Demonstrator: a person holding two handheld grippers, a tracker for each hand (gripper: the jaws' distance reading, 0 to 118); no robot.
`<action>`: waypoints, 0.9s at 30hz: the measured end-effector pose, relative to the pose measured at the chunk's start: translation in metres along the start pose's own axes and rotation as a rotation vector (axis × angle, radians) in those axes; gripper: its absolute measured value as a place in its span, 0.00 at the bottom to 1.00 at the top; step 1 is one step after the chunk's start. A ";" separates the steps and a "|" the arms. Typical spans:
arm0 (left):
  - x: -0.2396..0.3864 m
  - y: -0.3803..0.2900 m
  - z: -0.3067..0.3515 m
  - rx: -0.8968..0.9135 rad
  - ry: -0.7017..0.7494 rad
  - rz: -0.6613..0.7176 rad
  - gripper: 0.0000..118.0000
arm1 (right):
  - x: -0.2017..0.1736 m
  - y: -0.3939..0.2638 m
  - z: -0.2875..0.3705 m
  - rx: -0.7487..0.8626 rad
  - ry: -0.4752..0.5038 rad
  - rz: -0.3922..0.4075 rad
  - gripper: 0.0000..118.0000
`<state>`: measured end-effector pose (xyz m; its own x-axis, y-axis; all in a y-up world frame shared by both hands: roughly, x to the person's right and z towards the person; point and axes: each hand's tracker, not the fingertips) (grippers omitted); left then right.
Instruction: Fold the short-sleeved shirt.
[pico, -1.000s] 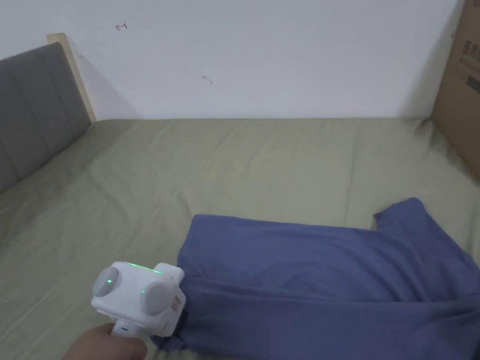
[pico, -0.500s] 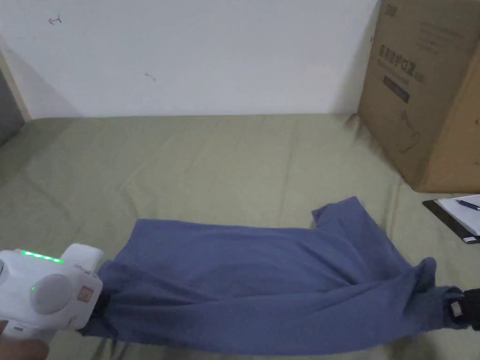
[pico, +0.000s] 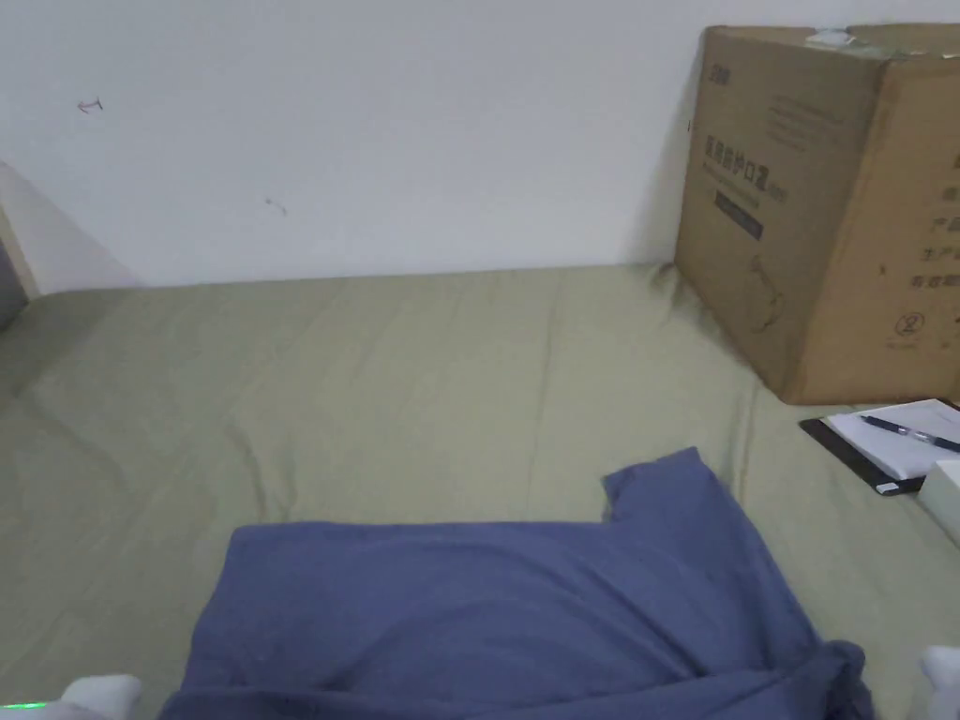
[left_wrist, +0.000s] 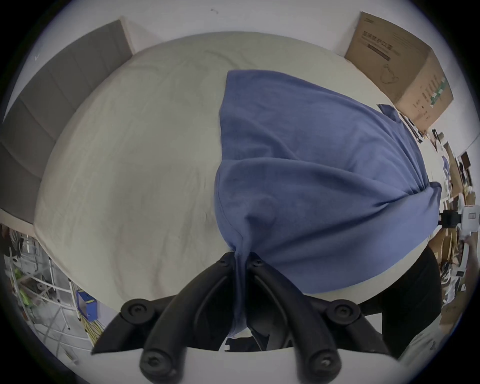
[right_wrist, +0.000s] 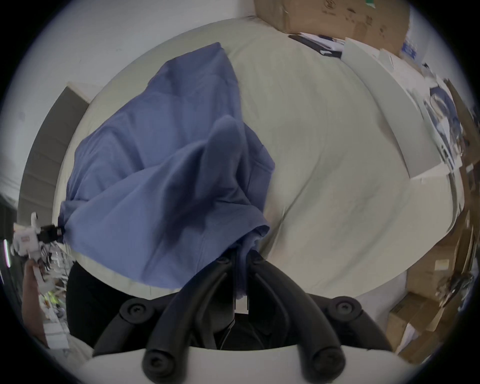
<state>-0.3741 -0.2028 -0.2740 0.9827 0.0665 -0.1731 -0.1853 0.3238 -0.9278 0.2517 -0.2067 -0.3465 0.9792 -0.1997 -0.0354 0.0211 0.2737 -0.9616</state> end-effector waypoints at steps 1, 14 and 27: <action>0.001 0.000 0.002 0.004 0.009 0.000 0.14 | 0.002 0.001 0.003 0.006 0.005 -0.021 0.17; 0.022 -0.023 0.116 0.422 -0.252 0.037 0.97 | -0.058 -0.026 0.125 0.439 0.294 0.003 0.97; 0.079 0.030 0.134 0.619 -0.234 -0.042 0.00 | -0.143 -0.010 0.123 0.785 0.231 0.188 0.00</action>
<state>-0.3025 -0.0615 -0.2718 0.9749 0.2227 0.0006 -0.1844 0.8085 -0.5588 0.1366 -0.0655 -0.2987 0.9162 -0.2494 -0.3137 0.0794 0.8802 -0.4679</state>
